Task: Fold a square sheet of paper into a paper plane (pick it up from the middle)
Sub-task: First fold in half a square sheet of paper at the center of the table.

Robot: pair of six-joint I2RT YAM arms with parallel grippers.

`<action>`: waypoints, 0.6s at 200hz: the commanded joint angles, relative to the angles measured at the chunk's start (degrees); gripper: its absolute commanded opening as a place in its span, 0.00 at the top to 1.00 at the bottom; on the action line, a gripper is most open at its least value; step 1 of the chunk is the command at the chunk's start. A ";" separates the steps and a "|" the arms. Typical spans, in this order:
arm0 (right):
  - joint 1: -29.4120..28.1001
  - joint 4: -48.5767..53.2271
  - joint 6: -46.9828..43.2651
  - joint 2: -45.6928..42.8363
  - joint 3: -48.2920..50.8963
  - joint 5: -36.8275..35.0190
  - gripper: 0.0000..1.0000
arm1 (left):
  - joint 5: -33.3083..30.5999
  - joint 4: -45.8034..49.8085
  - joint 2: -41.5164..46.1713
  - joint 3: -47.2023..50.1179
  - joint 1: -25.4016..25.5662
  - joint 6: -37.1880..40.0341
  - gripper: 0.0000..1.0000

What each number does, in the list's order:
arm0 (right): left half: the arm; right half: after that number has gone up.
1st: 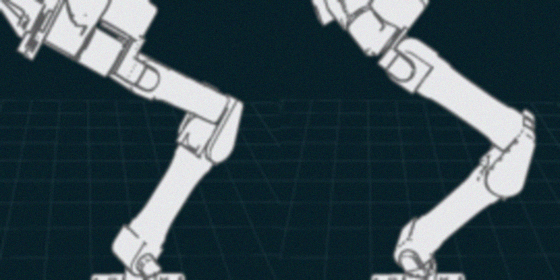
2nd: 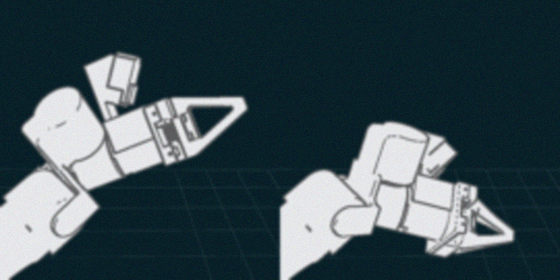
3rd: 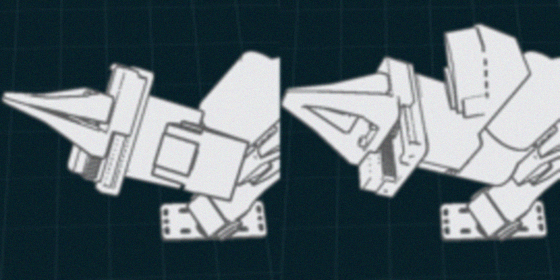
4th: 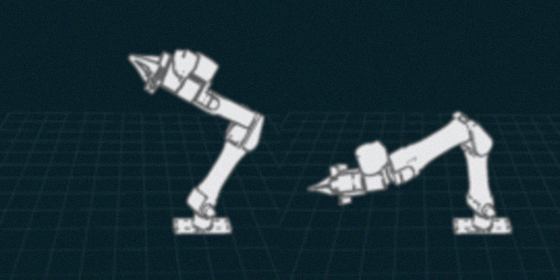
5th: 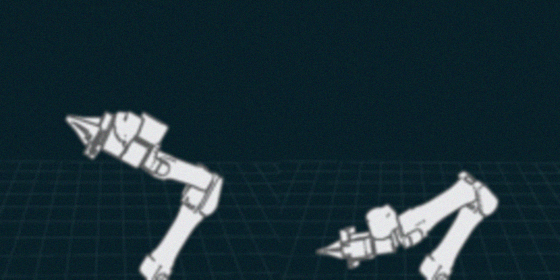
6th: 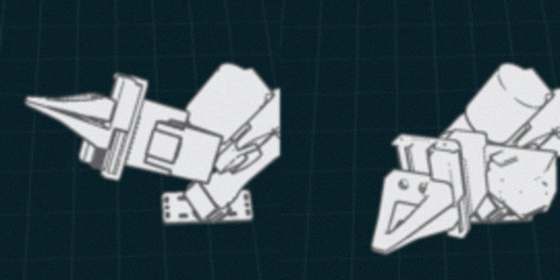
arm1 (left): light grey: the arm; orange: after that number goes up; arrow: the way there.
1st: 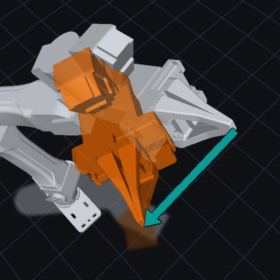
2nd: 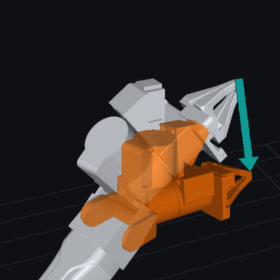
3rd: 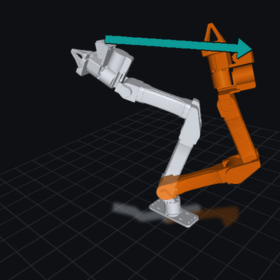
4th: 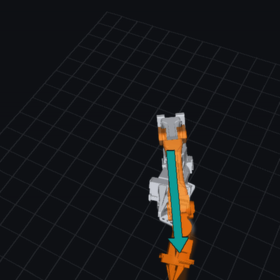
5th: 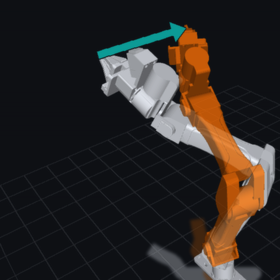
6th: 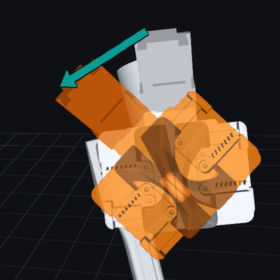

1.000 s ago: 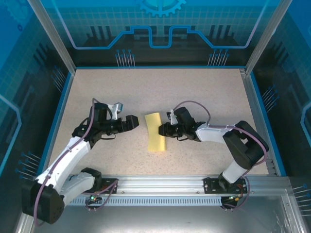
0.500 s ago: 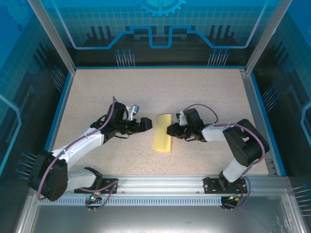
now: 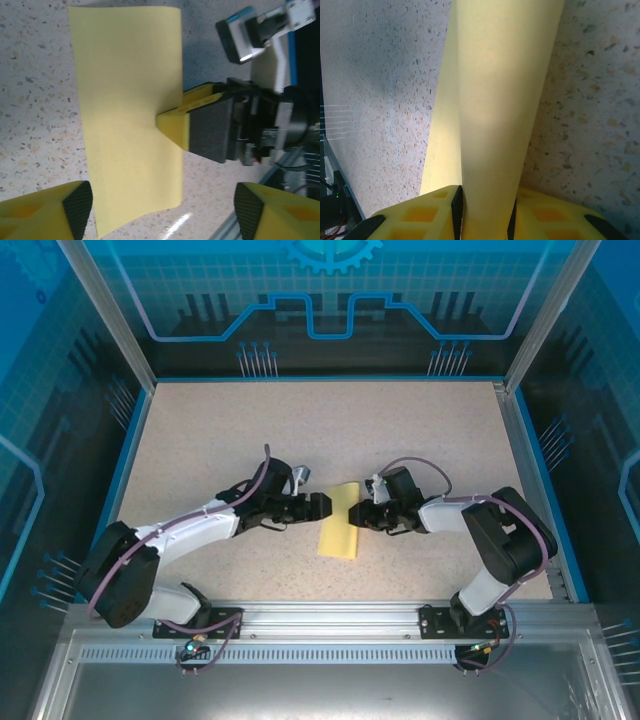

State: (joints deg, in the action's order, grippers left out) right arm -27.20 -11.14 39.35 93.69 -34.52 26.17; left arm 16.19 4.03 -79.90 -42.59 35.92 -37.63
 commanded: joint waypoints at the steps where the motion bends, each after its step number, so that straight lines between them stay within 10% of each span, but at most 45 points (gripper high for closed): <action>1: 0.77 3.13 -2.22 -0.70 -1.07 0.36 0.69 | -8.58 1.78 -3.05 -2.07 3.54 0.50 0.27; 120: 0.83 2.79 -2.04 -0.79 -0.73 0.19 0.65 | -17.01 5.39 -18.21 -8.70 10.39 2.29 0.67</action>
State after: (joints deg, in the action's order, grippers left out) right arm -27.20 -10.48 38.28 93.65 -34.83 26.41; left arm 2.66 6.17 -96.27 -48.99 45.47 -37.01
